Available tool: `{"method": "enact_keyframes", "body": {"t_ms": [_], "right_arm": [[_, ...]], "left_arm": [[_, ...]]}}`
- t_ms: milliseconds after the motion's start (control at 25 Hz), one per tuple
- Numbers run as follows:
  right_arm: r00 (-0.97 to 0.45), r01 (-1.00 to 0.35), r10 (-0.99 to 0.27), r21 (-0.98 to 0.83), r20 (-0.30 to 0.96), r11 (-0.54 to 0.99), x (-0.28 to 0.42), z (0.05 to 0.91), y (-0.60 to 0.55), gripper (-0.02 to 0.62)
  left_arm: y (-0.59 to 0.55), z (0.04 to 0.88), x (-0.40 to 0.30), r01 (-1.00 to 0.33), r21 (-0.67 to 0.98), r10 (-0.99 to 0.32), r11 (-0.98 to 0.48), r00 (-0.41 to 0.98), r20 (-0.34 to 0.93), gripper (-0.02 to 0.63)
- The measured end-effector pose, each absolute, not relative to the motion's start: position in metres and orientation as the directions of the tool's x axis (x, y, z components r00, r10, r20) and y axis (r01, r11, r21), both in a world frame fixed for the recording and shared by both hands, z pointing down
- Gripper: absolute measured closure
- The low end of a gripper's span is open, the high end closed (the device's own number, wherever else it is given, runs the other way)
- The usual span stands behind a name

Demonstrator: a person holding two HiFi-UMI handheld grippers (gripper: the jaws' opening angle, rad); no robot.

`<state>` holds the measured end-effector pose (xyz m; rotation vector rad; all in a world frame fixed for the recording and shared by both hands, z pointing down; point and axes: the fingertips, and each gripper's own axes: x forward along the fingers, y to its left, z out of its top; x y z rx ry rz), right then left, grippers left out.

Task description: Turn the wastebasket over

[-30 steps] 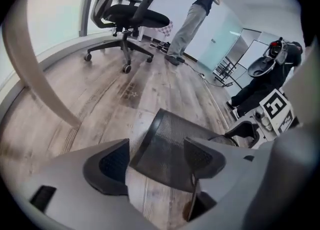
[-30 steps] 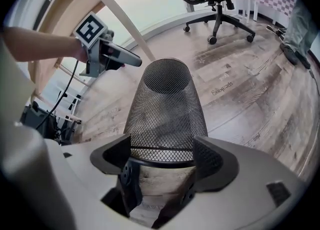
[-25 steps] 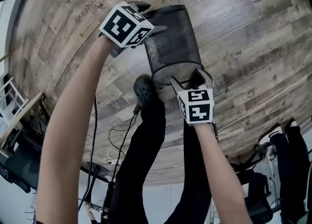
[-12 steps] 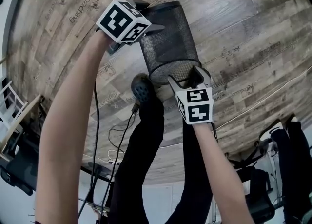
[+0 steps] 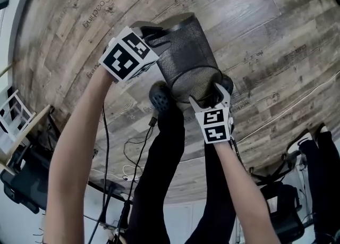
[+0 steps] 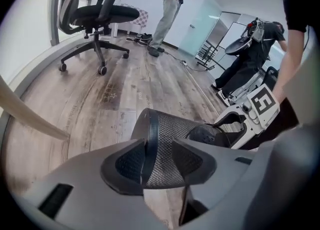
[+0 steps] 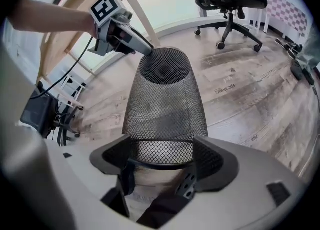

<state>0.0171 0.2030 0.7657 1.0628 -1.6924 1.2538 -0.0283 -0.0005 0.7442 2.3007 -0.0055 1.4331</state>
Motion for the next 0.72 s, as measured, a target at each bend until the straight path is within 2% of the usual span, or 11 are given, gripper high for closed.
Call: {"method": "enact_keyframes", "body": {"t_ms": [360,480,720], "right_arm": [[-0.329,-0.933,-0.178,-0.291,0.927,0.212,0.016,0.772,0.248,0.212],[-0.326,-0.928,-0.191,-0.274,0.926,0.252,0.016,0.774,0.26,0.21],[-0.339,-0.915,-0.226,-0.264,0.913,0.306,0.006,0.795,0.235,0.21]], "left_arm": [[0.05,0.701,-0.033,-0.109,0.234,0.171,-0.966,0.412,0.895,0.463],[0.068,0.686,-0.039,-0.134,0.239,0.158,-0.962,0.441,0.883,0.463],[0.057,0.654,-0.043,-0.236,0.217,0.06,-0.947,0.535,0.843,0.509]]}}
